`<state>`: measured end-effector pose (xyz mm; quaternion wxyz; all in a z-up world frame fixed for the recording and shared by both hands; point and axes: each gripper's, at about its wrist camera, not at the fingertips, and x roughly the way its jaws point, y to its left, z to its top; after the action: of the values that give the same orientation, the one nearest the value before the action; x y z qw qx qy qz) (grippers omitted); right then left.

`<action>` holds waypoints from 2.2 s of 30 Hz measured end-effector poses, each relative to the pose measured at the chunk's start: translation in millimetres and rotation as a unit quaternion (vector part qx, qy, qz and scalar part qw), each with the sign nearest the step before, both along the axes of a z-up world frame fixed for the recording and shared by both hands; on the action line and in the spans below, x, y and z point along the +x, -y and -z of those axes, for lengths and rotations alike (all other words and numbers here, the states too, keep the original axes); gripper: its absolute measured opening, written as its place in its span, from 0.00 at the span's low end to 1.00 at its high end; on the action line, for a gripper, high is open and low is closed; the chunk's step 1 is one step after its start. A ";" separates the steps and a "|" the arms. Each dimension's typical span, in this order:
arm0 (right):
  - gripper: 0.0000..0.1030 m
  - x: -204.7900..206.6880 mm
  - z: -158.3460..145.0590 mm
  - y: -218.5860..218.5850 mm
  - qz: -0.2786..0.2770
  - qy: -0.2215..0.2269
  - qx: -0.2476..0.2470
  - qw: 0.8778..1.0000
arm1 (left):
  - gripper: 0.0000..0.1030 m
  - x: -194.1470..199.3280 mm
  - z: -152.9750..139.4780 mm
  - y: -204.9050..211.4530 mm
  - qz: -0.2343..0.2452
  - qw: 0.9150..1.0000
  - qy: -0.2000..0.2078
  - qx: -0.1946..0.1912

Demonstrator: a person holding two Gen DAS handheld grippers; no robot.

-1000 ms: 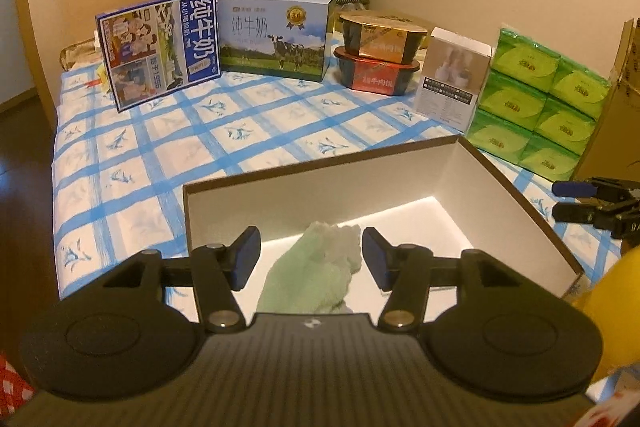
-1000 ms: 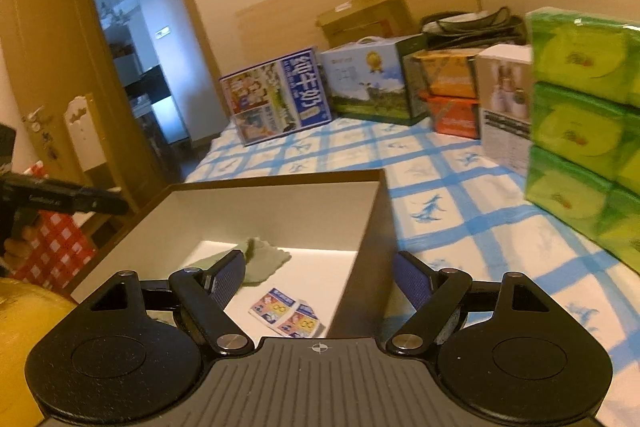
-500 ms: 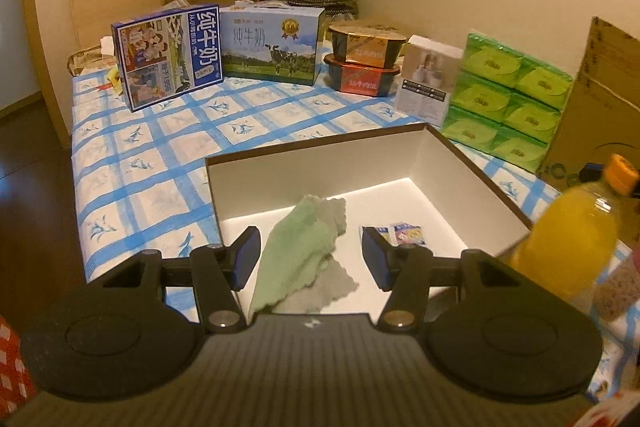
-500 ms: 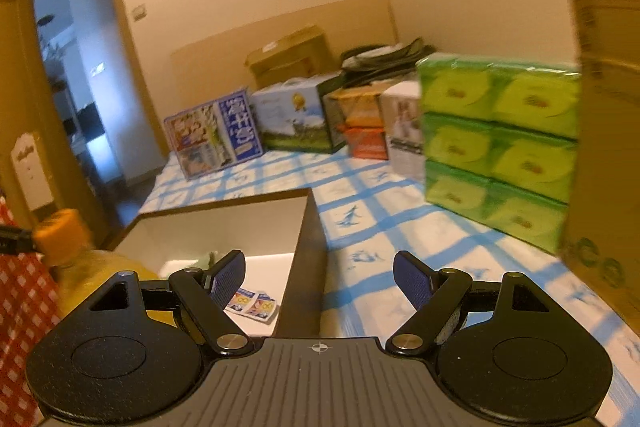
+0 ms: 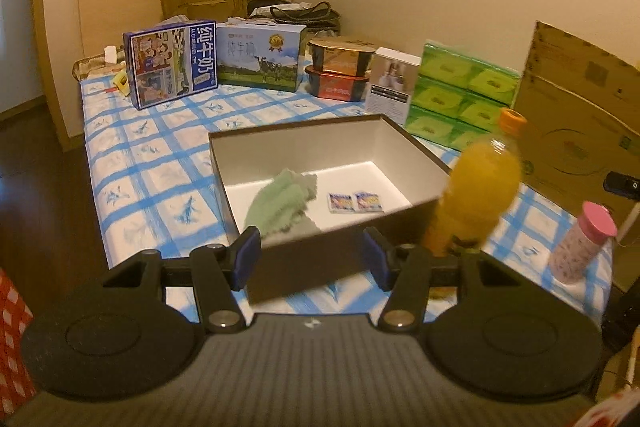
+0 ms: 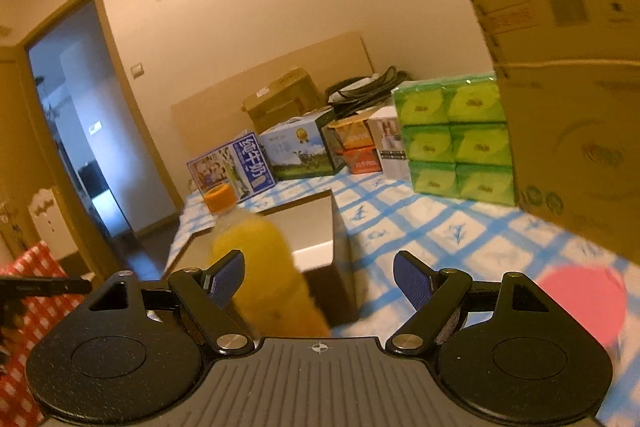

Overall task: Organize soft objects
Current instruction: 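Withdraw both tools from the box back toward the pile, then lower the right tool onto the red-white strip packet and close on it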

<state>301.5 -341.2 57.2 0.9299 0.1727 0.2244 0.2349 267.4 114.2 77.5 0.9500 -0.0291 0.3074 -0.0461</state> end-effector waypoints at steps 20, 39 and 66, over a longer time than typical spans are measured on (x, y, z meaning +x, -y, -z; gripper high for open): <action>0.79 -163.4 30.3 -33.4 -0.007 -0.029 -0.040 0.999 | 0.59 -123.6 28.3 32.8 -0.001 0.999 -0.017 -0.032; 0.78 -188.4 126.3 -91.2 -0.172 -0.076 -0.197 0.962 | 0.59 -142.1 111.1 68.4 0.034 0.991 -0.127 -0.014; 0.50 -190.4 167.2 -143.1 -0.220 -0.126 -0.253 0.934 | 0.59 -137.3 165.1 78.1 0.036 0.980 -0.195 0.006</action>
<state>111.1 -198.1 -110.0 0.8320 -0.0935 0.4243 0.3450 130.0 36.1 -87.6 0.8699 -0.0209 0.4875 -0.0722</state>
